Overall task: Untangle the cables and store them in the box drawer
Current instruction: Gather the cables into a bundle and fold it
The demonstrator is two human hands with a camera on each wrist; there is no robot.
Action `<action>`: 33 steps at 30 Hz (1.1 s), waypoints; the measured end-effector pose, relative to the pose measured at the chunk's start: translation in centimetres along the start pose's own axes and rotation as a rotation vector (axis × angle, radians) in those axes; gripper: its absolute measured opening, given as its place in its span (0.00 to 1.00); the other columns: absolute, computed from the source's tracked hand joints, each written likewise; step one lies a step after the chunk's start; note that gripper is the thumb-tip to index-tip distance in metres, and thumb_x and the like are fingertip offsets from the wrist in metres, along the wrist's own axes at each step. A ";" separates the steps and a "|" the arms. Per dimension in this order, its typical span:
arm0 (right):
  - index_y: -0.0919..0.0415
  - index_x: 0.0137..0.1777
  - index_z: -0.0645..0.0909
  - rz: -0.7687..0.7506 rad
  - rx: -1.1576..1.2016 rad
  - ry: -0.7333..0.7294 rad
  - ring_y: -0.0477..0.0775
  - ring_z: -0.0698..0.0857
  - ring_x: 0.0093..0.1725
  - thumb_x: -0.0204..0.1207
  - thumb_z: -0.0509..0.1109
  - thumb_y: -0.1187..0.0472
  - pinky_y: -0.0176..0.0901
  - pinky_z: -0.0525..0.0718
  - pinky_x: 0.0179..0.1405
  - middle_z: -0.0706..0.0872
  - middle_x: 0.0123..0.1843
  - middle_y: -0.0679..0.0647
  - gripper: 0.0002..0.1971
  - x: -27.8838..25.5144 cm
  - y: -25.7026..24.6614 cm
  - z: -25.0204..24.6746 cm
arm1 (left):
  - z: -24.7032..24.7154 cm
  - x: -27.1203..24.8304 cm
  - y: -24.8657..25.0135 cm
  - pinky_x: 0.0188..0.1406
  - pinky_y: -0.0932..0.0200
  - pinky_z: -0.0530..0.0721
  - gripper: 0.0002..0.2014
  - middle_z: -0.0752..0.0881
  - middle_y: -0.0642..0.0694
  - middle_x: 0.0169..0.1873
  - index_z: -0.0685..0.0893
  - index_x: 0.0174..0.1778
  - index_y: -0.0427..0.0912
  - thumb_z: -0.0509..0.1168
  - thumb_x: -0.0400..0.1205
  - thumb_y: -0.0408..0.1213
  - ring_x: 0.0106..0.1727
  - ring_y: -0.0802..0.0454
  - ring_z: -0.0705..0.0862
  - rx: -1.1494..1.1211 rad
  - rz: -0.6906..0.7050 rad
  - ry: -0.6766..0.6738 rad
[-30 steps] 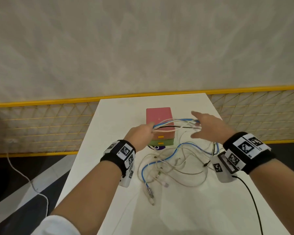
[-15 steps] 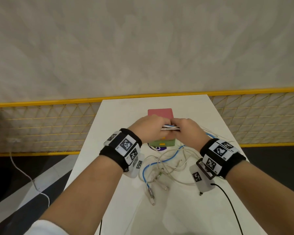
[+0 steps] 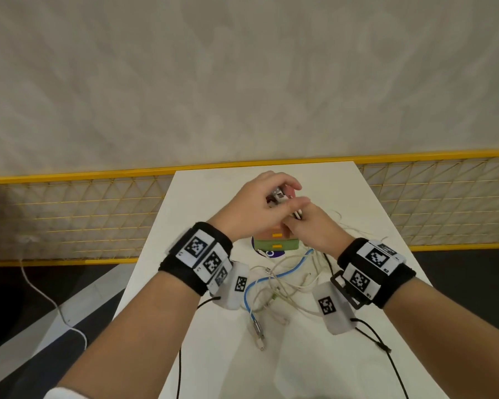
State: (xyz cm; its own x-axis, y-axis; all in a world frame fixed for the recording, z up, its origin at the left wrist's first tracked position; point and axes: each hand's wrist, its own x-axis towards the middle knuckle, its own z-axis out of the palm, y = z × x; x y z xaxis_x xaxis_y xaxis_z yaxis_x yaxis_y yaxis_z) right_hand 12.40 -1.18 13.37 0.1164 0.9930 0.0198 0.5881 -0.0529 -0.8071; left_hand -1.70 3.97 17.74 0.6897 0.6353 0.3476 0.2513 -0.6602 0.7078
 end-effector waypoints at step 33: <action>0.61 0.44 0.81 -0.133 0.128 -0.199 0.43 0.81 0.30 0.76 0.70 0.66 0.37 0.79 0.31 0.83 0.30 0.45 0.01 0.0 -0.8 -0.6 | 1.4 0.2 -1.9 0.32 0.69 0.71 0.09 0.75 0.52 0.32 0.75 0.40 0.37 0.60 0.86 0.34 0.30 0.60 0.73 0.054 -0.029 0.253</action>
State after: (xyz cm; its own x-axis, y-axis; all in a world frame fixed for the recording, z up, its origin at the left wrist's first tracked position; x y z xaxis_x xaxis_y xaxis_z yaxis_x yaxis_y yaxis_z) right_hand 12.42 -1.20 14.40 -0.1221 0.9922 0.0246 0.4805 0.0808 -0.8733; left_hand -1.02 4.77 15.63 0.4915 0.7297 0.4754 0.3092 -0.6565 0.6880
